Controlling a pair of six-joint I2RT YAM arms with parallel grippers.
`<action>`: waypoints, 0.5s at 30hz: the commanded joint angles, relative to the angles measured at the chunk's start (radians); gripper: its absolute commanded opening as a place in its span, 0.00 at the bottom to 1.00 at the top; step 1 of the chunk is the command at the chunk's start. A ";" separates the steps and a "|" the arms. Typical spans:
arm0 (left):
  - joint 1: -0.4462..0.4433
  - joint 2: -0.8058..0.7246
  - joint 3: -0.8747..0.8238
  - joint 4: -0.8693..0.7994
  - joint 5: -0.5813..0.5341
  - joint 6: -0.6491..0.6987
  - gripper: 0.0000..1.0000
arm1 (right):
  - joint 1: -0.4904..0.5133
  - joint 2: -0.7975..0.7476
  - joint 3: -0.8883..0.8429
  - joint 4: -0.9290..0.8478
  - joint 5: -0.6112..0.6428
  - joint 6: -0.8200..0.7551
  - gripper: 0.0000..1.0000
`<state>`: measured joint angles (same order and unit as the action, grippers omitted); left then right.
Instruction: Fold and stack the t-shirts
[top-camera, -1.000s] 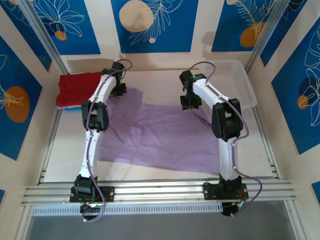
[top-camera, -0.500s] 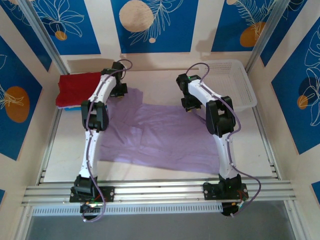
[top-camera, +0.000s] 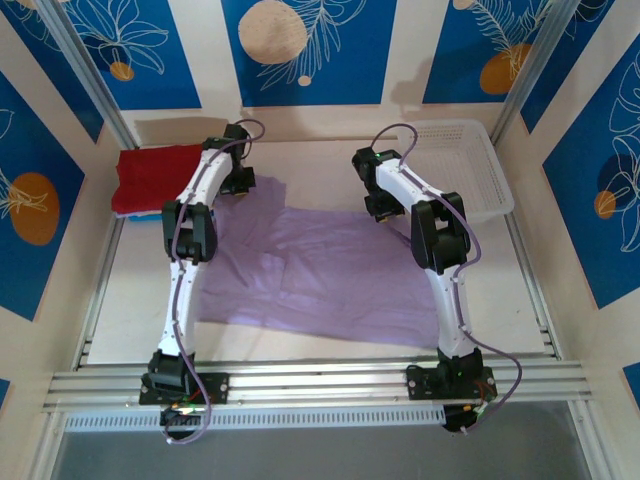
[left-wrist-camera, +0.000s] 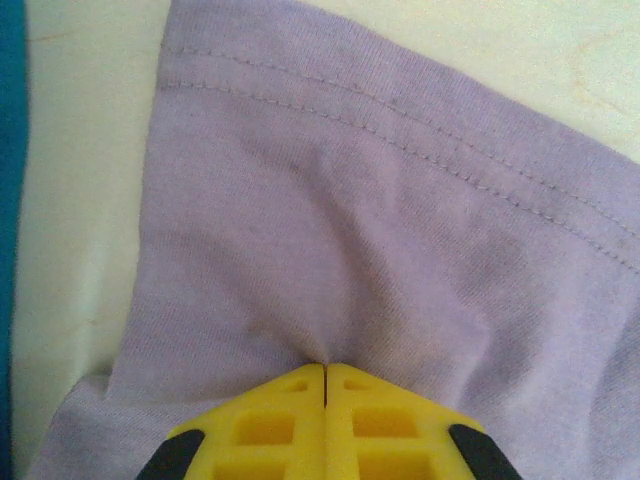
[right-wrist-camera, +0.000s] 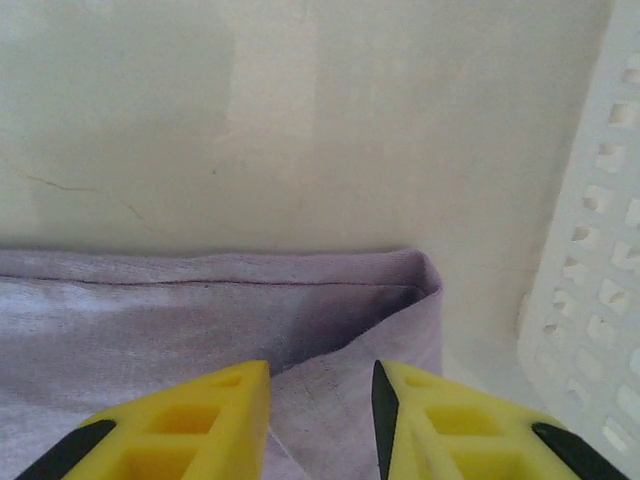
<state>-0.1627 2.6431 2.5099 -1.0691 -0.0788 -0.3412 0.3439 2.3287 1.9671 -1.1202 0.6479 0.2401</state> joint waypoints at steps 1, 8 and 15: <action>0.002 -0.050 -0.008 -0.014 0.011 -0.002 0.00 | -0.002 0.020 -0.012 -0.039 0.018 -0.001 0.34; 0.002 -0.049 -0.010 -0.015 0.005 0.004 0.00 | -0.017 0.011 -0.040 -0.032 -0.039 0.029 0.30; 0.003 -0.046 -0.014 -0.014 0.004 0.007 0.00 | -0.028 0.001 -0.051 -0.023 -0.083 0.063 0.33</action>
<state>-0.1631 2.6404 2.5046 -1.0660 -0.0788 -0.3405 0.3229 2.3283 1.9320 -1.1267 0.5976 0.2684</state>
